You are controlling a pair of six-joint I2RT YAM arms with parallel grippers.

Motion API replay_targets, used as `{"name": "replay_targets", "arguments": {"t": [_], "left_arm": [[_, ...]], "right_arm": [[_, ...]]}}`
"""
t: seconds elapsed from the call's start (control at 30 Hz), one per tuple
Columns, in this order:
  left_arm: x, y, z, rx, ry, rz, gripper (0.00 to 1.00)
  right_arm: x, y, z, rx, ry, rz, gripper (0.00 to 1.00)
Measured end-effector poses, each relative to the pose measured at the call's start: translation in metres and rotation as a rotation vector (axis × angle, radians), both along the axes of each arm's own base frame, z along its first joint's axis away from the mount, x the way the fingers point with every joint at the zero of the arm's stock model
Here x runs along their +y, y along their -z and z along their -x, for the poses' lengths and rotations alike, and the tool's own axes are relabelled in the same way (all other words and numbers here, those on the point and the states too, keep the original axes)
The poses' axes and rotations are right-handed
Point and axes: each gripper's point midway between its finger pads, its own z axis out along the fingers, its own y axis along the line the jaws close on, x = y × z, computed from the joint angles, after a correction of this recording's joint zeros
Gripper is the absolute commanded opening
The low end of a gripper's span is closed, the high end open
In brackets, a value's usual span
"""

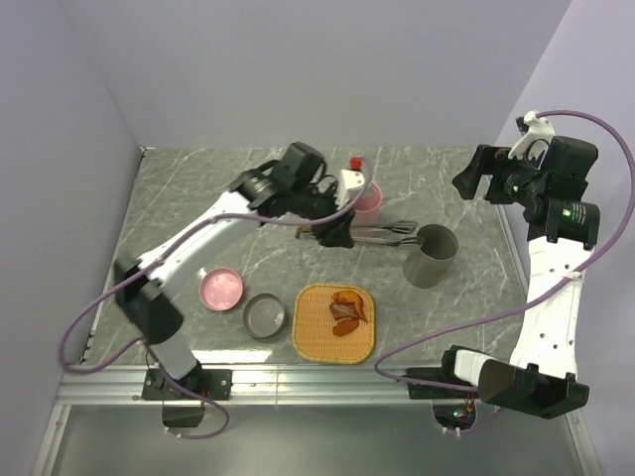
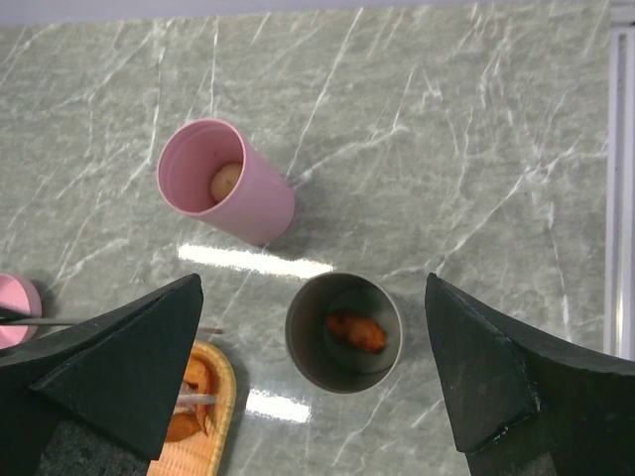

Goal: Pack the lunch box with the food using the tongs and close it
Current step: Place the food into the lunch box, then pick up the food using the clamp

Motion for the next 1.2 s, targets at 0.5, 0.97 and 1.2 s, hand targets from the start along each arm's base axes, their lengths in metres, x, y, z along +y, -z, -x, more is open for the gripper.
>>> {"name": "replay_targets", "arguments": {"t": [0.5,0.97,1.2], "left_arm": [[0.124,0.065,0.076,-0.02,0.06,-0.205,0.48],[0.173,0.131,0.124,-0.014,0.133,-0.434,0.49],[0.171,0.137,0.122,-0.032,0.121,-0.452,0.5]], "right_arm": [[0.005,0.01,0.01,0.021,-0.021,-0.006,1.0],[0.006,0.01,0.012,0.018,-0.024,-0.007,1.0],[0.009,0.011,0.012,0.023,-0.036,-0.015,1.0]]}}
